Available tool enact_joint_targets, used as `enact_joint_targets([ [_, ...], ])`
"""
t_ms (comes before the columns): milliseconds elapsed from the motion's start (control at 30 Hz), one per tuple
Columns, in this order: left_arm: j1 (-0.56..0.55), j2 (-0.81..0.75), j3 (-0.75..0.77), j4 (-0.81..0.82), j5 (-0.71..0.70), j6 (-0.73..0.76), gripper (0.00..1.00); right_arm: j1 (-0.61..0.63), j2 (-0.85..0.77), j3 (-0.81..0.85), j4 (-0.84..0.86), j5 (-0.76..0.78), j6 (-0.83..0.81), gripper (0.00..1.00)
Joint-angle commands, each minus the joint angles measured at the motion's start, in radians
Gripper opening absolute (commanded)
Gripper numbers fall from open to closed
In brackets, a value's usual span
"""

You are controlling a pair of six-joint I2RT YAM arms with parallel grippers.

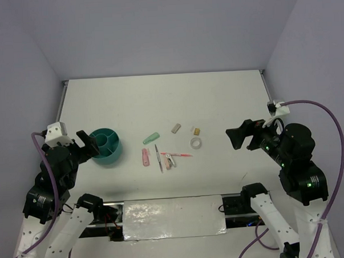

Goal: Sort the stationery into containers
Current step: Pick up the pen from the center of the board.

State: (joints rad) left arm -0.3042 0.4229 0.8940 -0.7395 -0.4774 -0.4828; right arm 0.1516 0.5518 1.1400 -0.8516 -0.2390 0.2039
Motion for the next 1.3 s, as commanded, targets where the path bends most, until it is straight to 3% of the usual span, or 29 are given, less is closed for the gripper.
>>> enact_joint_targets([
  [0, 0.004, 0.007, -0.001, 0.038, 0.0, -0.013, 0.99, 0.0, -0.001, 0.043, 0.013, 0.032, -0.004, 1.0],
  [133, 0.004, 0.008, -0.001, 0.042, 0.002, -0.011, 0.99, 0.0, -0.016, 0.044, 0.028, 0.018, -0.006, 1.0],
  [333, 0.004, 0.019, -0.001, 0.042, 0.002, -0.01, 0.99, 0.0, -0.02, 0.035, 0.123, -0.181, 0.054, 1.0],
  [500, 0.005, 0.025, -0.003, 0.046, -0.003, -0.008, 0.99, 0.025, 0.098, 0.073, 0.115, -0.175, 0.133, 1.0],
  [533, 0.004, 0.028, -0.003, 0.046, -0.001, -0.007, 0.99, 0.105, 0.115, 0.072, 0.117, -0.143, 0.144, 1.0],
  [600, 0.005, 0.04, -0.001, 0.045, -0.001, -0.008, 0.99, 0.275, 0.175, 0.069, 0.111, 0.106, 0.198, 1.0],
  [633, 0.004, 0.043, -0.001, 0.043, -0.003, -0.01, 0.99, 0.483, 0.23, 0.064, 0.115, 0.206, 0.218, 1.0],
  [667, 0.005, 0.048, 0.0, 0.04, -0.004, -0.01, 0.99, 0.593, 0.267, 0.06, 0.118, 0.387, 0.27, 1.0],
  [733, 0.005, 0.053, -0.001, 0.042, -0.006, -0.01, 0.99, 0.862, 0.441, 0.081, 0.109, 0.56, 0.346, 1.0],
  [767, 0.007, 0.051, -0.001, 0.043, -0.004, -0.01, 0.99, 0.92, 0.509, 0.096, 0.094, 0.631, 0.36, 1.0],
  [900, 0.007, 0.047, 0.0, 0.037, -0.012, -0.011, 0.99, 1.055, 0.802, 0.165, 0.138, 0.682, 0.445, 0.98],
  [1000, 0.007, 0.034, -0.004, 0.042, -0.01, -0.01, 0.99, 1.083, 0.966, 0.255, 0.164, 0.67, 0.473, 0.84],
  [1033, 0.005, 0.033, -0.003, 0.042, -0.007, -0.01, 0.99, 1.083, 1.04, 0.279, 0.164, 0.664, 0.474, 0.73],
  [1100, 0.007, 0.027, -0.004, 0.043, -0.007, -0.008, 0.99, 1.082, 1.098, 0.335, 0.16, 0.668, 0.473, 0.66],
  [1267, 0.007, 0.022, -0.004, 0.043, -0.006, -0.007, 0.99, 1.057, 1.224, 0.394, 0.152, 0.647, 0.471, 0.61],
])
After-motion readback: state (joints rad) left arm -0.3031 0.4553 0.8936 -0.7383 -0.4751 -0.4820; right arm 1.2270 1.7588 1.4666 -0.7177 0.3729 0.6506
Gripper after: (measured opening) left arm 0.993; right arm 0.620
